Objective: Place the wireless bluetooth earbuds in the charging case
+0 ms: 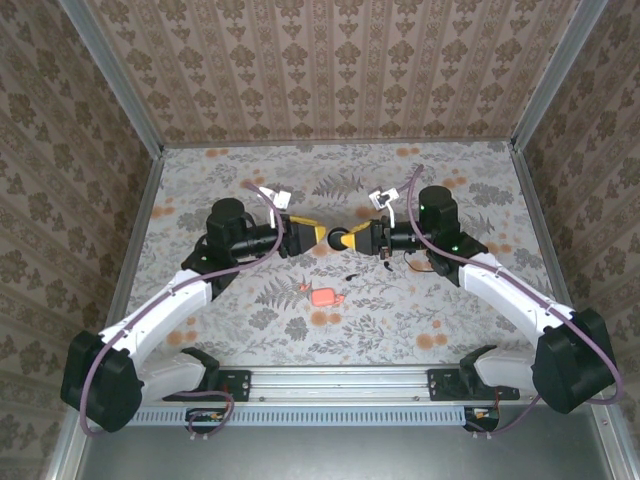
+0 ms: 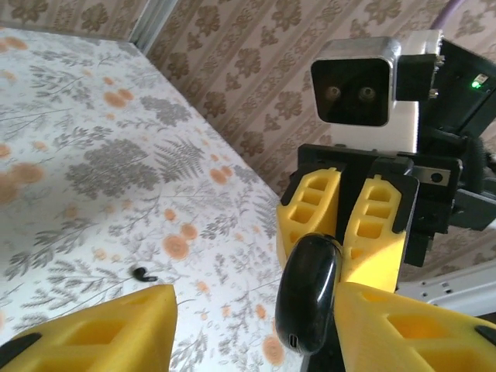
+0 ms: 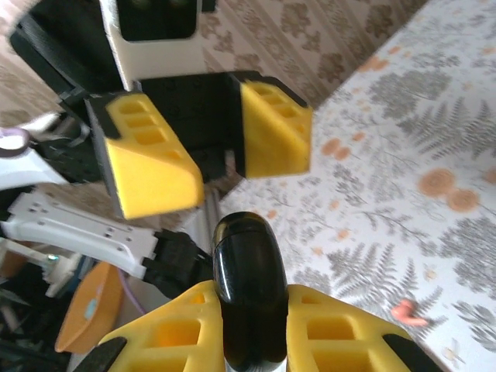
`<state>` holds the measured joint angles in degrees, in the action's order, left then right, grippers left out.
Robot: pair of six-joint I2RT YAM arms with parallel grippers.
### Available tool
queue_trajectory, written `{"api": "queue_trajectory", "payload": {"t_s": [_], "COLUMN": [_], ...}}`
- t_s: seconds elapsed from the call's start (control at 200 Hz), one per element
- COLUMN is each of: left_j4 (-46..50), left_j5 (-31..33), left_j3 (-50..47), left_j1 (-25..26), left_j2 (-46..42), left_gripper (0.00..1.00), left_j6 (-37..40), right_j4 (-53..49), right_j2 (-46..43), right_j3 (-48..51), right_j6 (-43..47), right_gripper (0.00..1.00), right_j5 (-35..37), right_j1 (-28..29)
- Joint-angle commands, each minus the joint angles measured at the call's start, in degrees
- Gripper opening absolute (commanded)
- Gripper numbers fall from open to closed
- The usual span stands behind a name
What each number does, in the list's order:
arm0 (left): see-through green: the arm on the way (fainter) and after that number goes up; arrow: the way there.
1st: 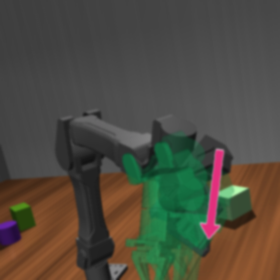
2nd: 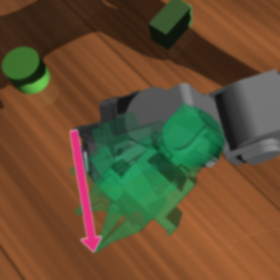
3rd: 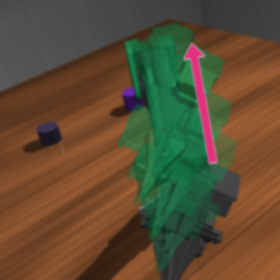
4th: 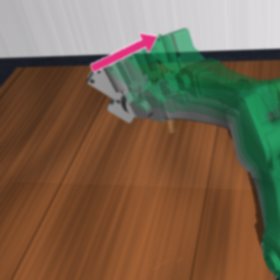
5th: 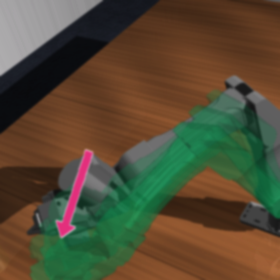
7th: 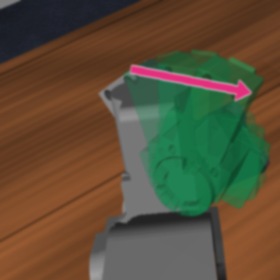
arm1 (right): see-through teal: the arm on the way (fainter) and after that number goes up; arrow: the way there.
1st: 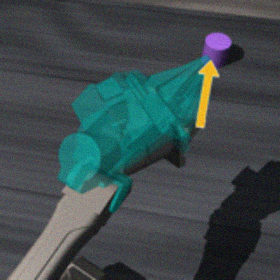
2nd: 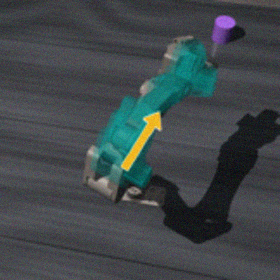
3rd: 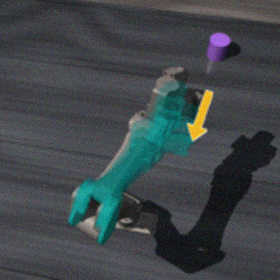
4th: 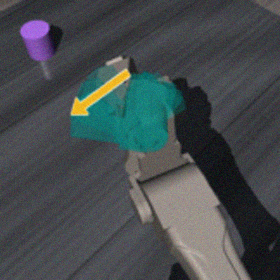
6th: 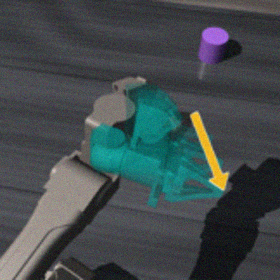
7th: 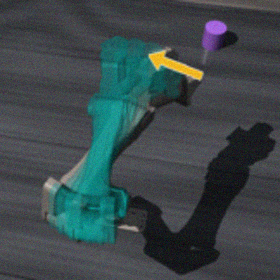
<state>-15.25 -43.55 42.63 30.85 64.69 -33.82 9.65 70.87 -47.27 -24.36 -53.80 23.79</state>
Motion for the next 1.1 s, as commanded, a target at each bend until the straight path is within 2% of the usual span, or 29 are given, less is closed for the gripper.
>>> {"api": "queue_trajectory", "payload": {"t_s": [0.0, 0.105, 0.13, 0.305, 0.455, 0.845, 1.005, 1.095], "left_j4": [4.16, 4.3, 4.5, 8.41, 13.01, 14.73, 15.76, 17.95], "left_j5": [0.24, -0.56, -0.81, -2.33, -2.23, -1.4, -1.62, -1.31], "left_j3": [-0.34, -1.84, -2.17, -2.01, 0.15, 1.29, 1.06, 1.03], "left_j1": [-2.22, -4.39, -6.51, -11.82, -14.22, -15.12, -14.48, -13.07], "left_j2": [-0.95, -0.37, -0.28, 0.5, 2.12, 2.95, 1.31, -0.31], "left_gripper": [0.58, 0.59, 0.6, 0.61, 0.62, 0.62, 0.61, 0.6], "left_j6": [4.86, 5.75, 6.13, 10.54, 15.19, 21.12, 25.32, 30.4], "right_j4": [-9.8, -11.06, -11.1, -14.1, -15.66, -22.44, -25.53, -27.52], "right_j2": [-0.27, 0.47, 0.6, 1.93, 3.29, 6.57, 5.45, 4.91], "right_j3": [-2.13, -1.78, -1.74, -2.88, -4.66, -9.85, -10.3, -10.57], "right_j6": [8.96, 11.03, 11.55, 14.87, 16.42, 22.19, 28.99, 35.25], "right_gripper": [0.15, 0.15, 0.14, 0.14, 0.14, 0.14, 0.13, 0.13], "right_j5": [4.4, 6.95, 7.54, 13.33, 17.0, 18.02, 18.42, 18.66], "right_j1": [-0.04, -0.38, -0.44, -0.4, -0.38, -0.02, 1.2, 2.12]}}
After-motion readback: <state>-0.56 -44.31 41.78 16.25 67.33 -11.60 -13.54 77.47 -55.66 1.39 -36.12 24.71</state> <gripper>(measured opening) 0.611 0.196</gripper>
